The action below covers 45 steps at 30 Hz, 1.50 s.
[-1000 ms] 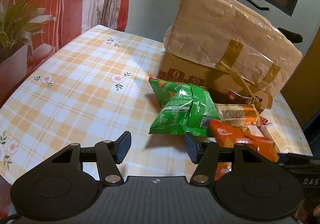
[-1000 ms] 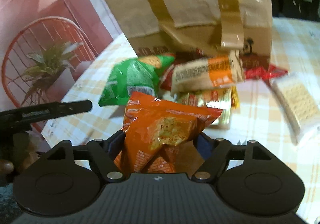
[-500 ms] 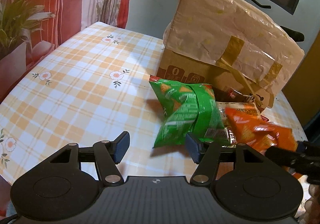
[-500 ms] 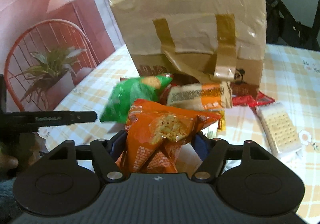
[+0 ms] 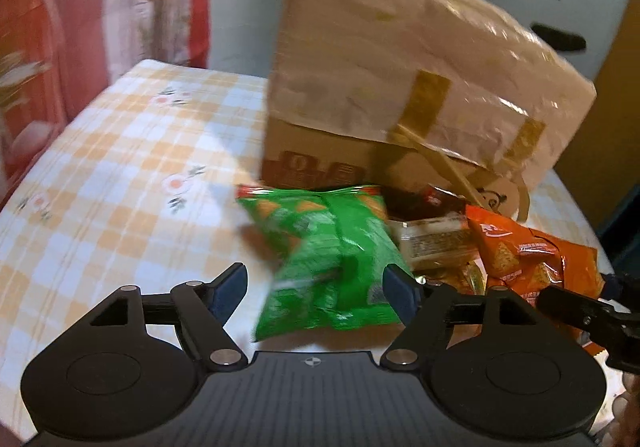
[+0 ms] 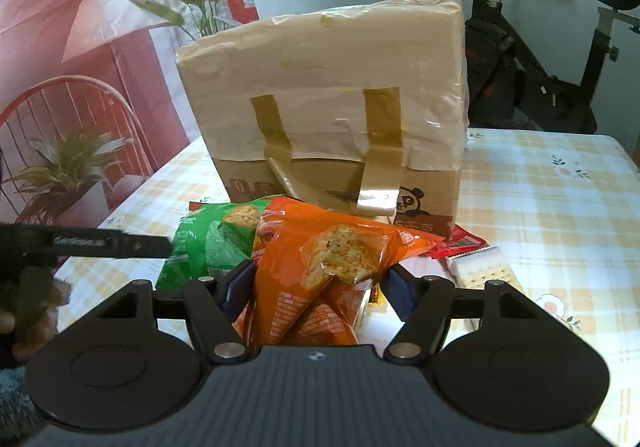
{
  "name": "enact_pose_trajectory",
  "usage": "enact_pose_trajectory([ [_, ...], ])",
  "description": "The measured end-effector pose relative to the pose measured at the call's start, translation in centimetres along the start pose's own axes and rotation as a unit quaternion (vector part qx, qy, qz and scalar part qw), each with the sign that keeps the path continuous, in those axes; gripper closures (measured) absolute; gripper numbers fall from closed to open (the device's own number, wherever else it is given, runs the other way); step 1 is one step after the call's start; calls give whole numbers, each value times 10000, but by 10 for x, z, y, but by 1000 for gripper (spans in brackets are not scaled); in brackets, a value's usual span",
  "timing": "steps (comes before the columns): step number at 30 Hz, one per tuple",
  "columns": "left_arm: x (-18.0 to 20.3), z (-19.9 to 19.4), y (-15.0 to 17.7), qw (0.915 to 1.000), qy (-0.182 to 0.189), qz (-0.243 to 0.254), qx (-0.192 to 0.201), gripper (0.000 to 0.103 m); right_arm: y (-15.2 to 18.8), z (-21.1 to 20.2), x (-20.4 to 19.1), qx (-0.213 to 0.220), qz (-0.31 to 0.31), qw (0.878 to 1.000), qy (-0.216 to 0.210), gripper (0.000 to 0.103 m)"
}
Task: Organize snacks
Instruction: 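Grasp the green chip bag with the left gripper while right holds the orange bag, then carry both bags over the box and open both grippers inside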
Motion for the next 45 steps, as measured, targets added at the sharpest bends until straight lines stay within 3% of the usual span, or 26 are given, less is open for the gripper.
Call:
enact_pose_trajectory([
  [4,10,15,-5,9994,103,196,-264,26,0,-1,3,-7,28,10000,40,33],
  [15,4,28,-36,9992,168,-289,-234,24,1,-3,8,-39,111,9999,97,33],
  [21,13,47,-19,9993,-131,-89,-331,21,1,-2,8,-50,91,9999,92,33],
  [25,9,53,2,9979,6,-323,-562,19,3,-2,10,-82,115,9998,104,33],
  [26,8,52,6,9976,22,-361,-583,24,4,-2,10,-98,117,9998,107,33],
  [36,-28,-4,15,9946,-43,-1015,192,28,9,0,5,-127,103,9999,14,33],
  [45,-28,-36,8,9932,-452,-792,723,28,10,1,-7,-48,-7,9998,-174,33],
])
Point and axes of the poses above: each gripper's, at about its wrist camera, not at the fingertips, and z roughly the way its jaws point, x to its right, y to its underside, the point moved 7 cm from there along z, roughly the way its jaws point, and after that the axes turned 8 degrees about x, right-handed, at the moved point
